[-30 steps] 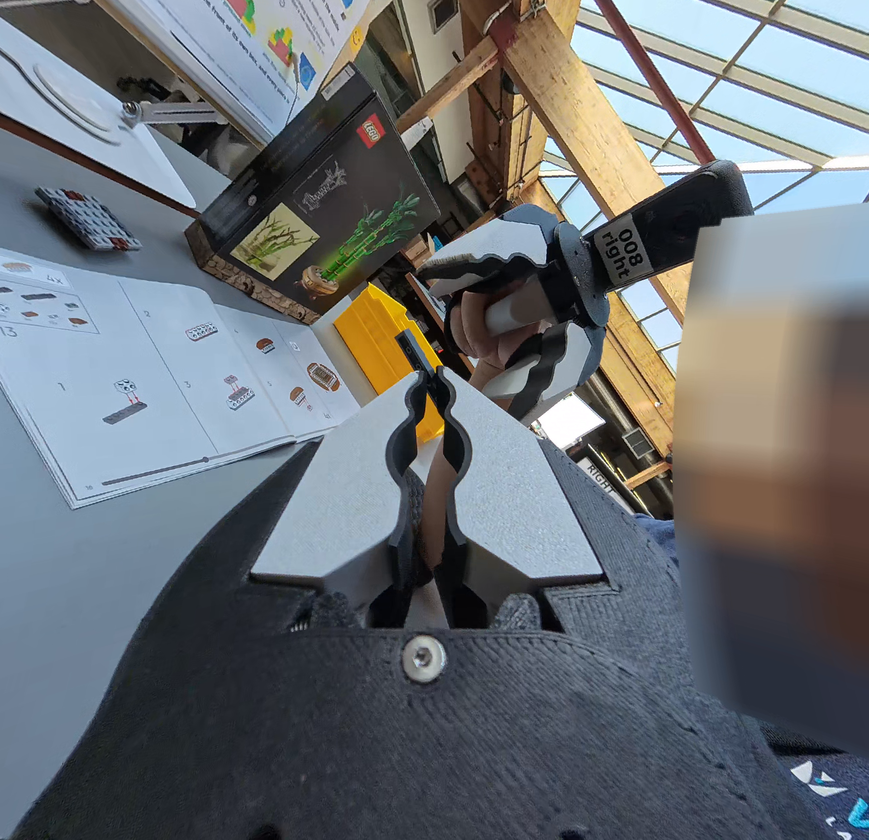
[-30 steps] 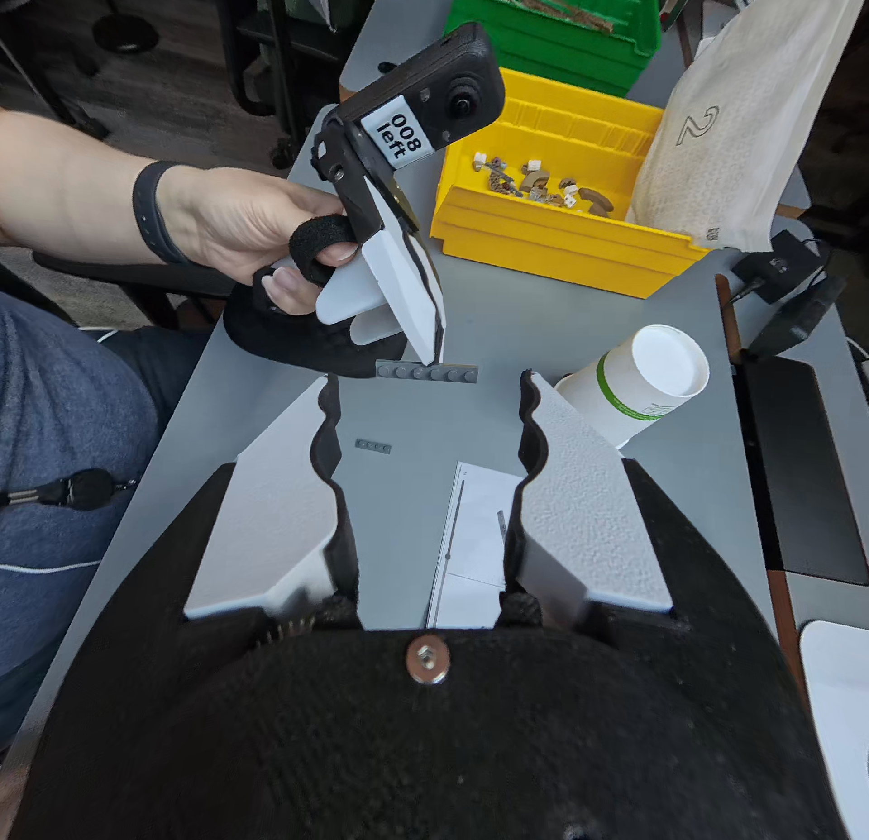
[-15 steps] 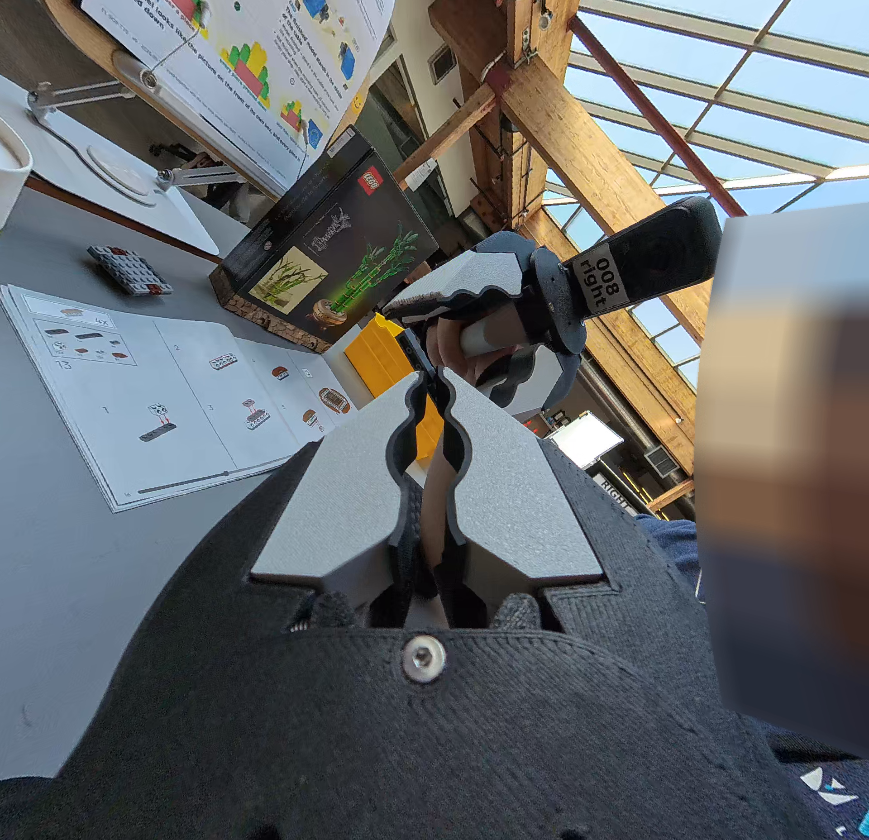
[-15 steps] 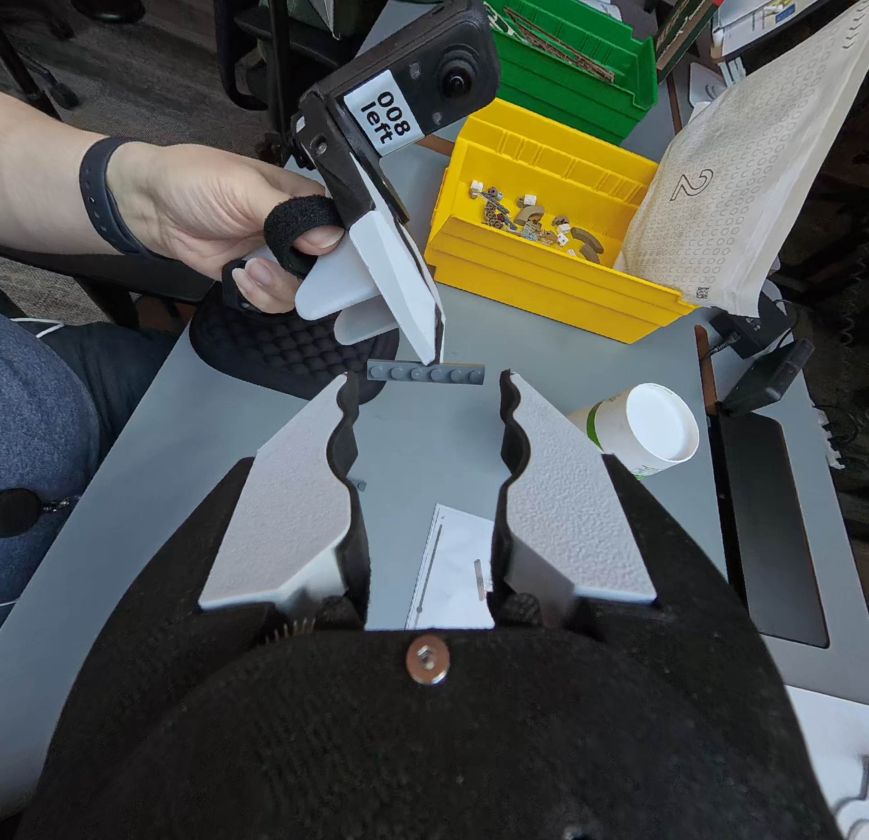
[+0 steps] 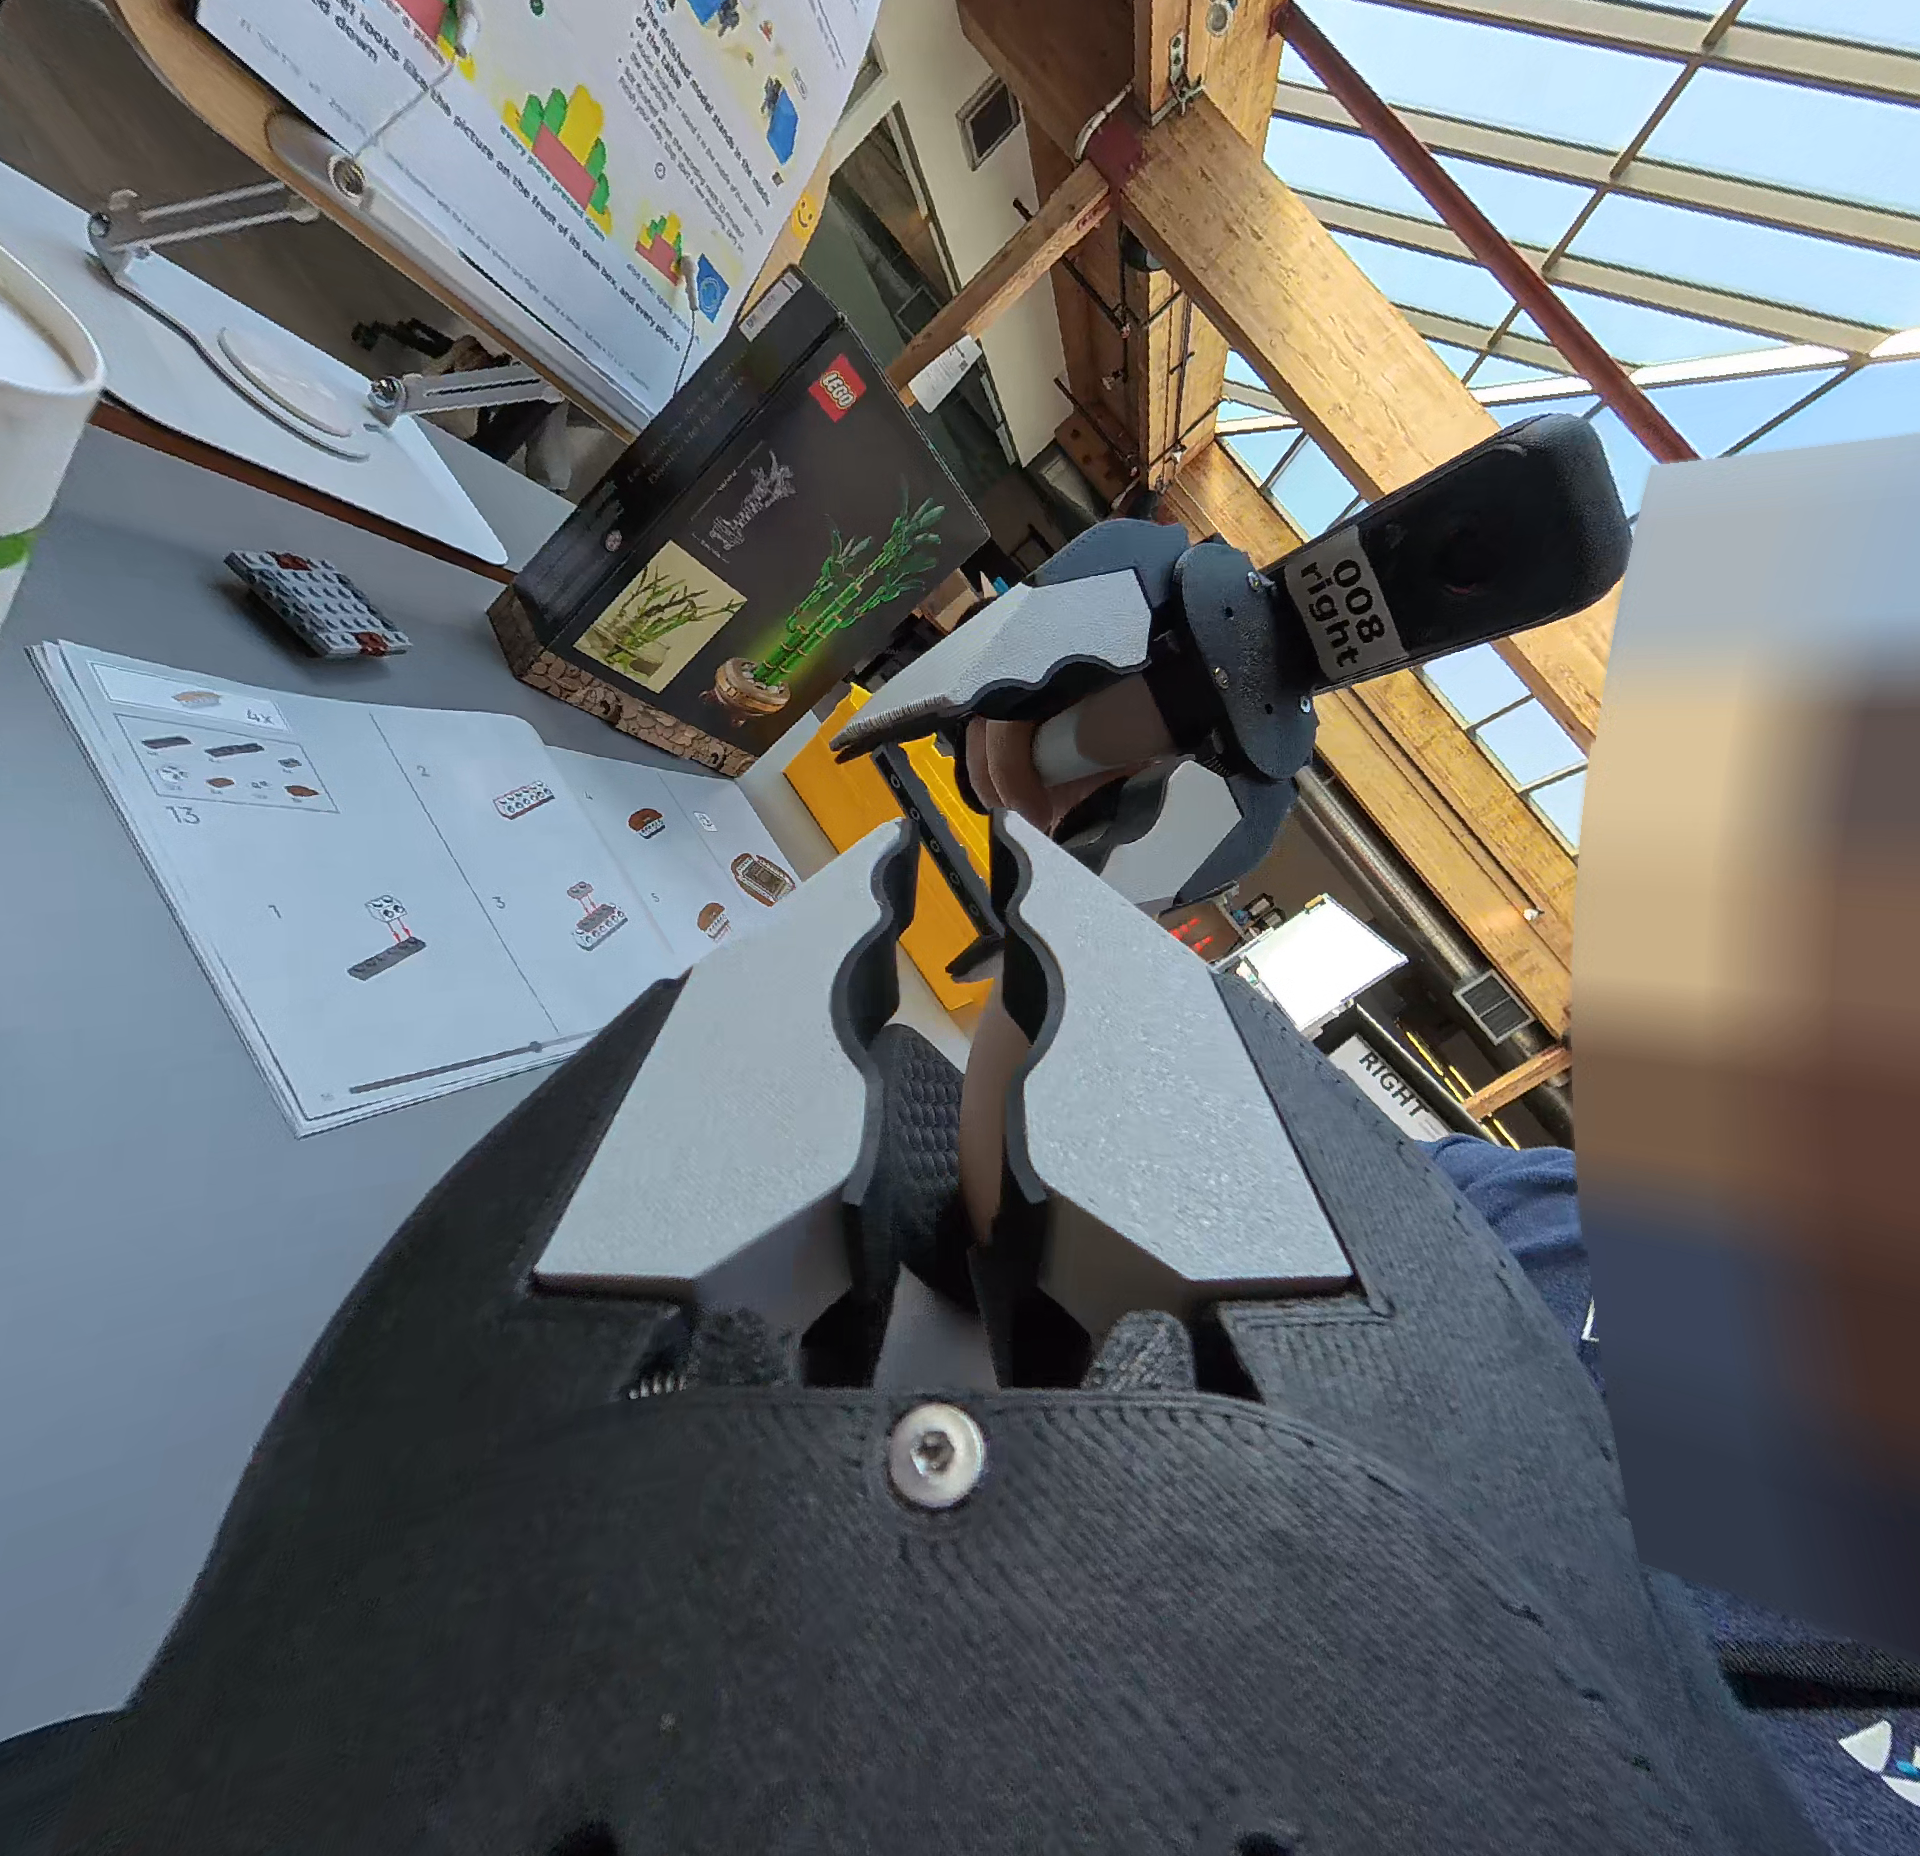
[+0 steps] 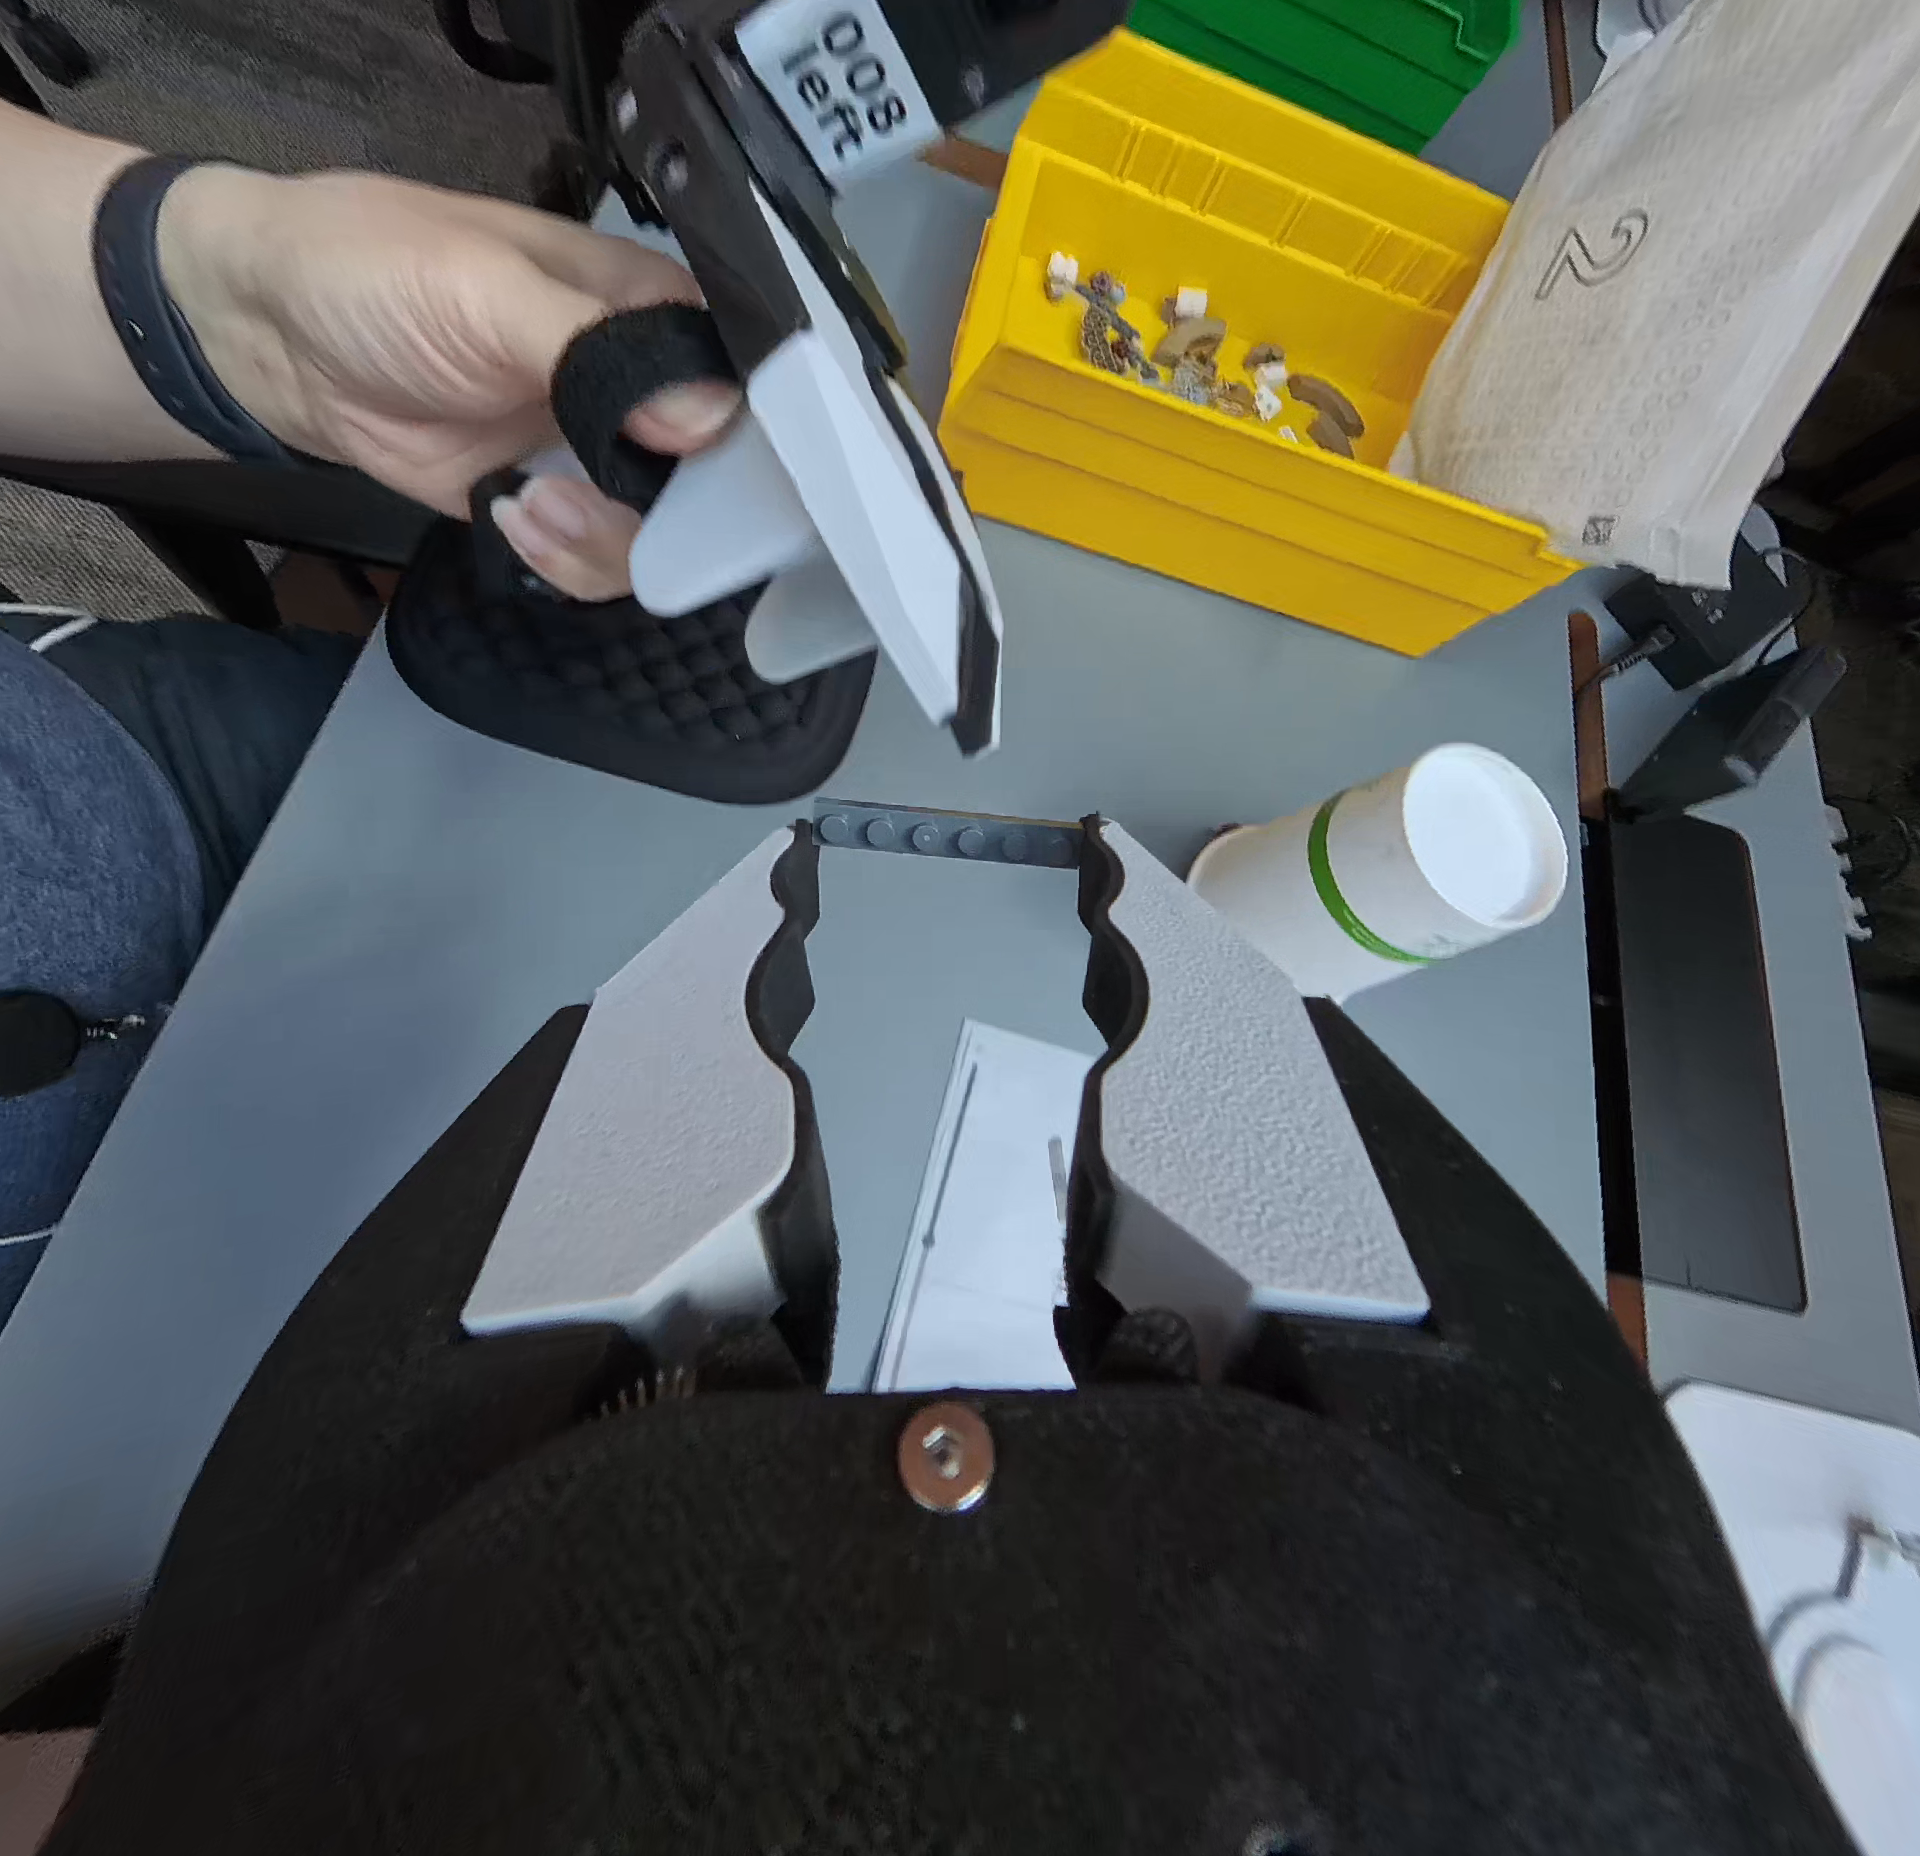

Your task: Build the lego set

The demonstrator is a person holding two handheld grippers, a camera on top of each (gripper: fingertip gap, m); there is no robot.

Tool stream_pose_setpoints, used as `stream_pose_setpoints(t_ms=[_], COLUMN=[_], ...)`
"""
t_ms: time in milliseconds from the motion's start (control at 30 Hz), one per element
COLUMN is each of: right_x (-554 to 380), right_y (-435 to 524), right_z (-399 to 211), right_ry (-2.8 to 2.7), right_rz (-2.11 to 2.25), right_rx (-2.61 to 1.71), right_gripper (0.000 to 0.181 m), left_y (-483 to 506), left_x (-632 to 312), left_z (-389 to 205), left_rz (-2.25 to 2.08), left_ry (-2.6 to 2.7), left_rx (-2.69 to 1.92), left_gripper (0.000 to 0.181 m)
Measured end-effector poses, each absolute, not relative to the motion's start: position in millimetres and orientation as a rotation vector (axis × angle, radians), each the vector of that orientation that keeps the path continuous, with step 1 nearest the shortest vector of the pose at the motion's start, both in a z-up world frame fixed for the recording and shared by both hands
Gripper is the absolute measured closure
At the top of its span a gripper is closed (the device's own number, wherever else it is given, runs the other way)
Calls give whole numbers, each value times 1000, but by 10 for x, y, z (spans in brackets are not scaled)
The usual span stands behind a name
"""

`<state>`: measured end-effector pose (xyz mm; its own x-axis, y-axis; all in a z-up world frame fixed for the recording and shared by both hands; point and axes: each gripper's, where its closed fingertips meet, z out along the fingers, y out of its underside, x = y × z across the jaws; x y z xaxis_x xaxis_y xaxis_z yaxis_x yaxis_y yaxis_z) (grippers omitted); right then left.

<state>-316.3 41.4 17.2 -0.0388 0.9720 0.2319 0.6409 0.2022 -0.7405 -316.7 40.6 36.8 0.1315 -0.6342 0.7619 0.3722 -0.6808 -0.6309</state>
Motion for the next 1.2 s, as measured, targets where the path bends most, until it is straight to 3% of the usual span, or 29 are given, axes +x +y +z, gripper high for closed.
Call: stream_pose_setpoints(t_ms=[233,633,1067,1200], right_x=[-2225,-2660,-2729,-2744], right_y=[539,140,140,109], right_z=[-601,-1629,-1674,-1663], right_ry=[-1913,-2373,-2346,-2361], right_rz=[457,230,-35,-10], right_rx=[-2008,-2208,-2236,-2240], right_gripper=[131,131,131,122], left_y=[453,264,-10,-11], left_x=[-3513,-4539,-5134,-5135], left_z=[373,981,1277,1286], left_rz=[-1306,-1005,-888,-904], left_ry=[363,223,133,133], left_rx=[-1745,-1665,-1571,-1566], left_gripper=[166,167,168,168])
